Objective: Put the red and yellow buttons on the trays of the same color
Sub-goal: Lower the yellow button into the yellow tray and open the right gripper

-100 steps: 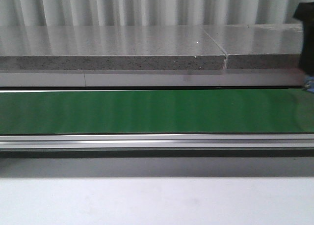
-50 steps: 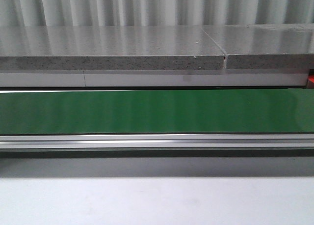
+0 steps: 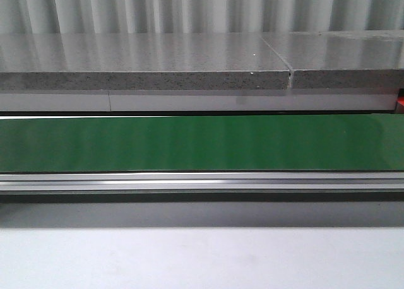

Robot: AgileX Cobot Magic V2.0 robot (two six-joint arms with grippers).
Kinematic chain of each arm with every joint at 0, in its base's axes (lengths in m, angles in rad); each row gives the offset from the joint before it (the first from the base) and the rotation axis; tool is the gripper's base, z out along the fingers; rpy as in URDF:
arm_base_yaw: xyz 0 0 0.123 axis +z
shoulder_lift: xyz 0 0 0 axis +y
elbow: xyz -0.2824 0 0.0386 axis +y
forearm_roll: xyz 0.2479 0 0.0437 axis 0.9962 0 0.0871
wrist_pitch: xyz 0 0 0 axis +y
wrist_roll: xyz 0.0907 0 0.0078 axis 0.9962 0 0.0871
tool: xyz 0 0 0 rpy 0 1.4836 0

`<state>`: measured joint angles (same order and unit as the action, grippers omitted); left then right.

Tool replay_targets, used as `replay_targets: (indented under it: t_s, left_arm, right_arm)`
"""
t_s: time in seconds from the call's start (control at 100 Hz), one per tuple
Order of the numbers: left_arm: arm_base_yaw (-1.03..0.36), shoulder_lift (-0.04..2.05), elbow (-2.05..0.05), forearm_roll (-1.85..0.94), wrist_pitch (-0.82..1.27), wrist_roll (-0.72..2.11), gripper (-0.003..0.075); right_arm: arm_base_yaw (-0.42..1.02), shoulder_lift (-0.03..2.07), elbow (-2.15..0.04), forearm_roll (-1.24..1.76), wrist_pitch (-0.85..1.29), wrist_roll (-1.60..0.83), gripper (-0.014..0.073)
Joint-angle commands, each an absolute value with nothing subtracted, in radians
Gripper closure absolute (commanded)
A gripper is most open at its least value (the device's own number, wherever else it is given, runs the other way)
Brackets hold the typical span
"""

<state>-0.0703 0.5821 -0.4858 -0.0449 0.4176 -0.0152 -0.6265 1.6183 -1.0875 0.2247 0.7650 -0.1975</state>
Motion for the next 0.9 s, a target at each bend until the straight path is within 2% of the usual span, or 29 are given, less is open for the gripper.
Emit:
replay_targets:
  t_s: [0.0, 0.74, 0.84, 0.89]
  left_arm:
    - [-0.079, 0.58, -0.512, -0.055, 0.337, -0.016, 0.074]
    - [-0.079, 0.58, -0.512, -0.055, 0.337, -0.016, 0.074]
    - [-0.079, 0.58, -0.512, -0.055, 0.337, -0.016, 0.074]
    - [-0.079, 0.58, -0.512, -0.055, 0.337, -0.016, 0.074]
  right_arm:
    - [-0.633, 1.611, -1.111, 0.235, 0.72, -0.197, 0.04]
    - [-0.62, 1.724, -1.111, 0.248, 0.707, -0.197, 0.0399]
    - [-0.609, 1.725, -1.111, 0.248, 0.707, -0.197, 0.0384]
    - [-0.608, 1.725, -1.111, 0.248, 0.709, -0.197, 0.035]
